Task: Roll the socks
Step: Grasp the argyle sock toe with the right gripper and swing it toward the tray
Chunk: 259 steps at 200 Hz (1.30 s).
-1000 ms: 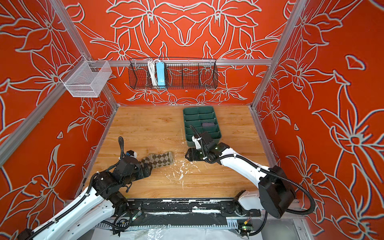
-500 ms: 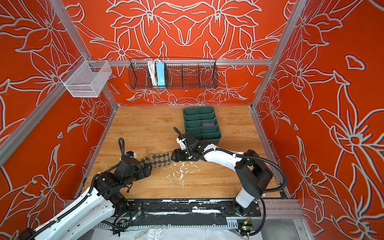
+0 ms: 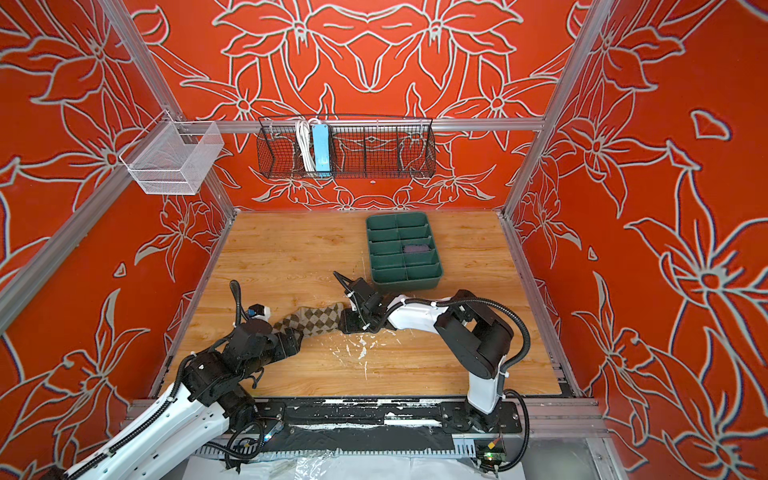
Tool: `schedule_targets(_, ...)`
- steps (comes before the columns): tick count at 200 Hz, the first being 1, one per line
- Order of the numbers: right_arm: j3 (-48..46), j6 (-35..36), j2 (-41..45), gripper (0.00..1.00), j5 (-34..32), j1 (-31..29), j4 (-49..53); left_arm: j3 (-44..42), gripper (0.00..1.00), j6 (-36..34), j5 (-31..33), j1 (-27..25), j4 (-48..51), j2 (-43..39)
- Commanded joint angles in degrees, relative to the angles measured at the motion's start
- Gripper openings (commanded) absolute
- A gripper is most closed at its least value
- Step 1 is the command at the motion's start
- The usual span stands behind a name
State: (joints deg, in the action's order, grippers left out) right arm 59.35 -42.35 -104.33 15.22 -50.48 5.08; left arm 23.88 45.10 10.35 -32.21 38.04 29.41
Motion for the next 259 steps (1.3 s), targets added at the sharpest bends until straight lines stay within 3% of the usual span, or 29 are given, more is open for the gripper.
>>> schedule_targets(1, 2.20, -1.45, -2.47, 0.47, -5.43, -0.02, 0.08, 0.02, 0.97, 1.30, 0.85, 0.21, -0.34, 0.19)
schedule_targets(32, 3.27, -1.19, -4.30, 0.40, -5.99, -0.06, -0.60, 0.20, 0.97, 1.23, 0.90, 0.21, -0.25, 1.18)
schedule_targets(96, 8.16, 5.28, -7.01, 0.01, -11.16, 0.20, 4.25, 0.47, 0.97, 1.39, 1.95, 0.21, 0.71, 0.44)
schedule_targets(155, 22.07, 29.97, -13.51, 0.00, -28.22, 3.42, 16.32, 0.90, 0.97, 1.78, 2.70, 0.21, 1.81, -0.19)
schedule_targets(179, 28.89, 37.16, -18.73, 0.00, -30.70, 5.77, 19.81, 1.25, 0.97, 2.51, 2.75, 0.21, 2.54, -0.31)
schedule_targets(209, 37.81, 41.09, -25.26, 0.00, -33.82, 8.64, 24.07, 1.21, 0.97, 3.38, 2.83, 0.22, 3.00, -1.00)
schedule_targets(259, 41.19, 43.56, -26.80, 0.06, -30.08, 11.67, 21.52, -1.00, 0.97, 8.37, 0.94, 0.30, 0.28, 2.23)
